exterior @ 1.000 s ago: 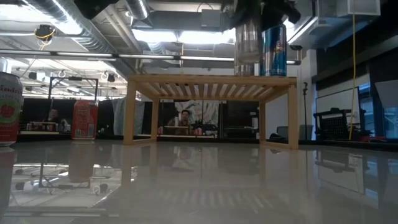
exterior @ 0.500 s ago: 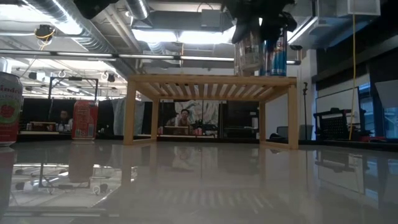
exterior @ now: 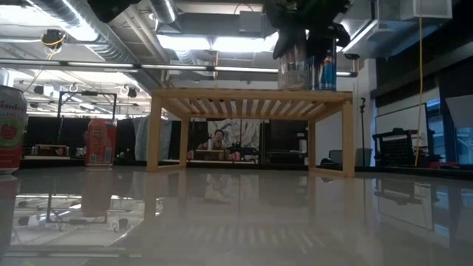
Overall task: Place canned beverage on shelf
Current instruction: Put the white and yellow soda can on the shelf aligned with the other white and yellow soda can, then put the top red soda can on the shelf
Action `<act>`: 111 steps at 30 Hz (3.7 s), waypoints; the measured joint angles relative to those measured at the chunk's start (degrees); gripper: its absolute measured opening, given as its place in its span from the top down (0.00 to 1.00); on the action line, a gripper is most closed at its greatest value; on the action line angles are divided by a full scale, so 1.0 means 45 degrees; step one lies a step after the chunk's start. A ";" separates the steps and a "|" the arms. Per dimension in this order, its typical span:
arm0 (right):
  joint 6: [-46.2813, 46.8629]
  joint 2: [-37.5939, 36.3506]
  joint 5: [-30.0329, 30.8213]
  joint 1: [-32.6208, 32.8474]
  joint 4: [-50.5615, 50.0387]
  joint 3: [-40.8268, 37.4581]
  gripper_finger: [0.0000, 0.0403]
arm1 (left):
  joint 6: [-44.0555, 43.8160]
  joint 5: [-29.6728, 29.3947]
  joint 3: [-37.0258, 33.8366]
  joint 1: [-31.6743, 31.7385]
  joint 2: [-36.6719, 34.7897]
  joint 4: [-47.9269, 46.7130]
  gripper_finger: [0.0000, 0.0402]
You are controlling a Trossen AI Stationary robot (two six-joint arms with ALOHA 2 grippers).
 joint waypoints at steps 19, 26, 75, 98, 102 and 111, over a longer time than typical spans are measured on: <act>0.0000 0.0000 0.0811 -0.0019 -0.0138 0.0029 0.24 | -0.0078 0.0098 0.0000 -0.0005 0.0000 0.0039 0.21; -0.0005 0.0000 0.0785 -0.0019 -0.0126 0.0029 0.17 | -0.0068 0.0098 0.0000 -0.0005 0.0000 0.0230 0.21; -0.4294 0.0301 -0.4901 0.3178 -0.0866 0.6455 0.21 | -0.4586 -0.0384 0.6307 0.0272 -0.0067 -1.0231 0.21; -0.3653 0.0622 -0.5681 0.3765 -0.1454 0.6455 0.21 | -0.9200 0.0582 0.4878 0.0311 -0.1341 -1.4882 0.21; -0.3657 0.0622 -0.5688 0.3764 -0.1563 0.6455 0.21 | -0.9275 0.0562 0.4374 0.0674 -0.1195 -1.4884 0.21; -0.3011 0.0345 -0.5328 0.3774 -0.2833 0.6450 0.21 | -0.9305 0.0811 0.4255 0.2816 -0.1057 -1.4730 0.21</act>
